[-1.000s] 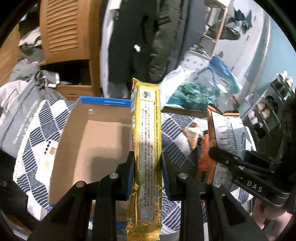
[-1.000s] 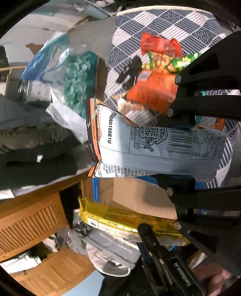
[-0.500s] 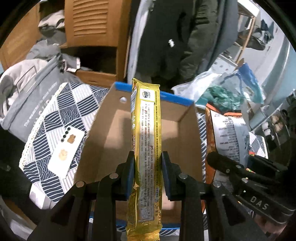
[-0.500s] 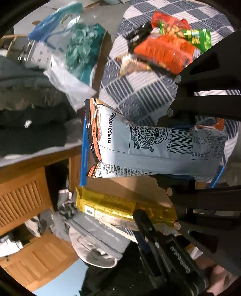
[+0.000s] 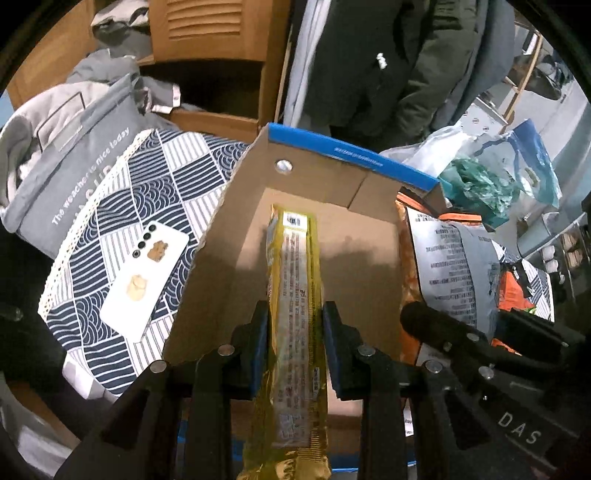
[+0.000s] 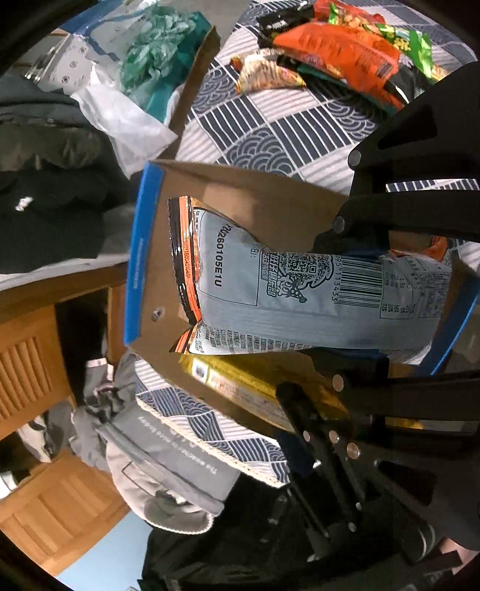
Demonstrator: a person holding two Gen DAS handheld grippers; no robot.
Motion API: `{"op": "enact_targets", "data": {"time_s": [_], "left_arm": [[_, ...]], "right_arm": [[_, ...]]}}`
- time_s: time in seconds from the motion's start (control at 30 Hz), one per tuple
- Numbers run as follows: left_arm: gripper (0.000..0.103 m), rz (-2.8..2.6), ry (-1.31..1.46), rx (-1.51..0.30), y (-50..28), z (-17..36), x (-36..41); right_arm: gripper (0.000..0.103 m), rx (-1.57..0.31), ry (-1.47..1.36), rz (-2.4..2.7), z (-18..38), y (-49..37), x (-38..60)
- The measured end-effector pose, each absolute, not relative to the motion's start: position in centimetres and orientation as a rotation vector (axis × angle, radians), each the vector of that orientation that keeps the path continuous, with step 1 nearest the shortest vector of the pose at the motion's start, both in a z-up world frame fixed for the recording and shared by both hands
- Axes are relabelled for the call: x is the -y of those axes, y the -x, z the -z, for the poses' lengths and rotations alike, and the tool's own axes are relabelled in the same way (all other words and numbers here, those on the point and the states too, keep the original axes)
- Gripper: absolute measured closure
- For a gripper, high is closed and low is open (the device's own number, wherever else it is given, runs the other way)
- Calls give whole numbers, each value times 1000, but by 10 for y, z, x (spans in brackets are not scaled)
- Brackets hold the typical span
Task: Organize snacks
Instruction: 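Carry both packets over the cardboard box and lower them inside, then open both grippers to release the packets and withdraw toward the pile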
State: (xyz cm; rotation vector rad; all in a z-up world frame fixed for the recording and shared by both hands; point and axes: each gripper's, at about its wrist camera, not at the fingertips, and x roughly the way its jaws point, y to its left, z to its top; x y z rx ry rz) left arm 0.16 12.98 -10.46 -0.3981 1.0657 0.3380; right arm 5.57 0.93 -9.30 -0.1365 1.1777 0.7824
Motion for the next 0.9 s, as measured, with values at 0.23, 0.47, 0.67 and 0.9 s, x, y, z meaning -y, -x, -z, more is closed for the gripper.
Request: {"op": "enact_targets", "data": {"time_s": [0.23, 0.47, 0.67, 0.9], "left_arm": [[69, -371, 398, -1037, 1, 101, -135], [62, -389, 425, -1029, 4, 97, -140], [49, -393, 412, -1007, 5, 90, -134], [41, -370, 386, -985, 4, 79, -119]], "right_arm": [[67, -1199, 144, -772, 99, -59, -11], [47, -1203, 123, -738, 99, -63, -3], [44, -1171, 99, -724, 90, -65, 9], [34, -1101, 92, -707, 72, -63, 22]]}}
